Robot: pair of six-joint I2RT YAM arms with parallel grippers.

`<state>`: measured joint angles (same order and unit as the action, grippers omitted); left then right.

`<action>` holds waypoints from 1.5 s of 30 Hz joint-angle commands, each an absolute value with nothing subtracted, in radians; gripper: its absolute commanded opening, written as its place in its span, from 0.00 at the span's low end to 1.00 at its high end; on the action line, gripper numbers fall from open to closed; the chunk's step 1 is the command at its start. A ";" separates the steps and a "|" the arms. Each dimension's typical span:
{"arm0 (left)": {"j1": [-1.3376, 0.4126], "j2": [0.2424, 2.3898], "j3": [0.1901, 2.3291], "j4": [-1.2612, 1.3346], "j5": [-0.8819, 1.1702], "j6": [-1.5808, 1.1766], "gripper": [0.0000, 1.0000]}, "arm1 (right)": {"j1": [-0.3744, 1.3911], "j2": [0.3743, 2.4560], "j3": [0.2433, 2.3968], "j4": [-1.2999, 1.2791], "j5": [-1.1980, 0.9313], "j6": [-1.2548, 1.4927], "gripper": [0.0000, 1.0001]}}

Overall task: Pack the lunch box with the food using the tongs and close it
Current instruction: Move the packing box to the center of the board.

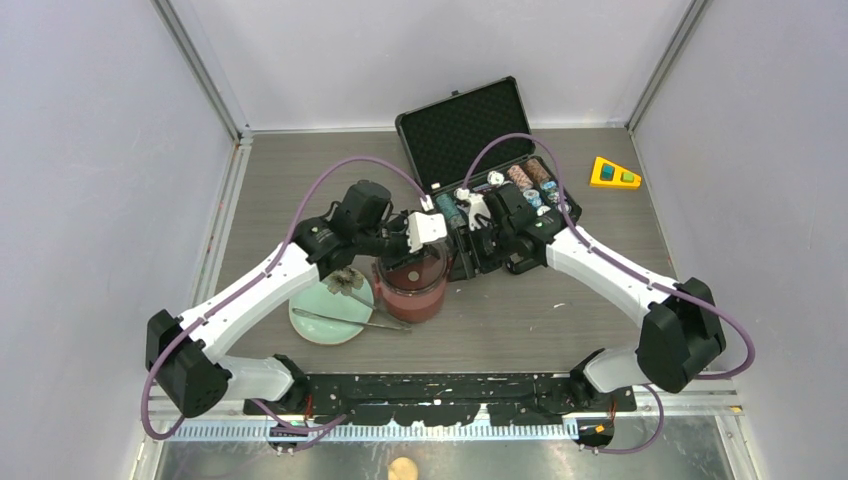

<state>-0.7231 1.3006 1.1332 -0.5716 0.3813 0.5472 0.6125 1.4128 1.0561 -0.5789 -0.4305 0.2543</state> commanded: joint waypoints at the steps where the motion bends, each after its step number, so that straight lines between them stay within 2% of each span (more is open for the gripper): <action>1: -0.701 1.382 1.068 -0.822 0.272 0.580 0.44 | 0.579 1.332 1.066 -0.560 -0.494 0.199 0.54; 5: -0.701 1.288 1.101 -0.844 0.282 0.550 0.61 | 0.565 1.315 1.066 -0.578 -0.489 0.181 0.55; 9: -0.706 1.226 1.148 -0.909 0.306 0.541 0.84 | 0.545 1.300 1.087 -0.598 -0.486 0.166 0.57; 13: -0.735 1.209 1.156 -0.962 0.269 0.561 0.94 | 0.513 1.285 1.107 -0.610 -0.474 0.157 0.58; 19: -0.815 1.185 1.138 -0.992 0.236 0.583 1.00 | 0.466 1.262 1.095 -0.615 -0.445 0.151 0.58; 26: -0.905 1.227 1.098 -0.886 0.108 0.560 1.00 | 0.441 1.259 1.097 -0.620 -0.440 0.156 0.59; 34: -0.907 1.259 1.050 -0.768 -0.048 0.504 1.00 | 0.430 1.252 1.089 -0.625 -0.442 0.155 0.59; 38: -0.854 1.272 1.034 -0.754 -0.060 0.555 1.00 | 0.429 1.256 1.088 -0.627 -0.449 0.145 0.59; 45: -0.628 1.328 1.070 -0.741 0.042 0.663 0.97 | 0.427 1.257 1.086 -0.639 -0.488 0.127 0.59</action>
<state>-0.7547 1.2469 1.1019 -0.6643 0.0937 0.5861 0.4343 1.2873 1.0615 -0.6388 -0.4591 0.1543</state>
